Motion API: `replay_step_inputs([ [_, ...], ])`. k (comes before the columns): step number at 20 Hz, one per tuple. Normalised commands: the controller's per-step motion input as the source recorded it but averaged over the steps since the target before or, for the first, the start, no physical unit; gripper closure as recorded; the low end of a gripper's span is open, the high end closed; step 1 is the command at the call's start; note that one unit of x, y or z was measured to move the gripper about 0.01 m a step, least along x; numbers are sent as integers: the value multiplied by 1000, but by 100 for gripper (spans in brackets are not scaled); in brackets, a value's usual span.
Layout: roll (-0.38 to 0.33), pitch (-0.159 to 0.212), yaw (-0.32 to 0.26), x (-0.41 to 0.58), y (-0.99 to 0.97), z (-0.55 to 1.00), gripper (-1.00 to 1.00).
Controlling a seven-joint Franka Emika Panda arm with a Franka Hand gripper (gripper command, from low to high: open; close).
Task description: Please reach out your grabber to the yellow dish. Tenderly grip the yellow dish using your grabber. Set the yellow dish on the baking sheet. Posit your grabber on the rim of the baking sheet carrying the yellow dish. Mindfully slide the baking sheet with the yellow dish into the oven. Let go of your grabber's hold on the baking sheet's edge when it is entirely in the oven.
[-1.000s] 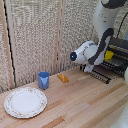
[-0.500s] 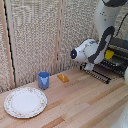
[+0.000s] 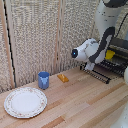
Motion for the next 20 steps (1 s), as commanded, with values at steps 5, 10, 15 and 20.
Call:
replay_step_inputs([
  [5, 34, 42, -2, -71, -341, 993, 100],
  [10, 30, 17, 6, -5, -685, 618, 100],
  [15, 33, 0, 18, 0, -1000, 525, 100],
  [20, 48, 0, 43, 19, -982, 559, 100],
])
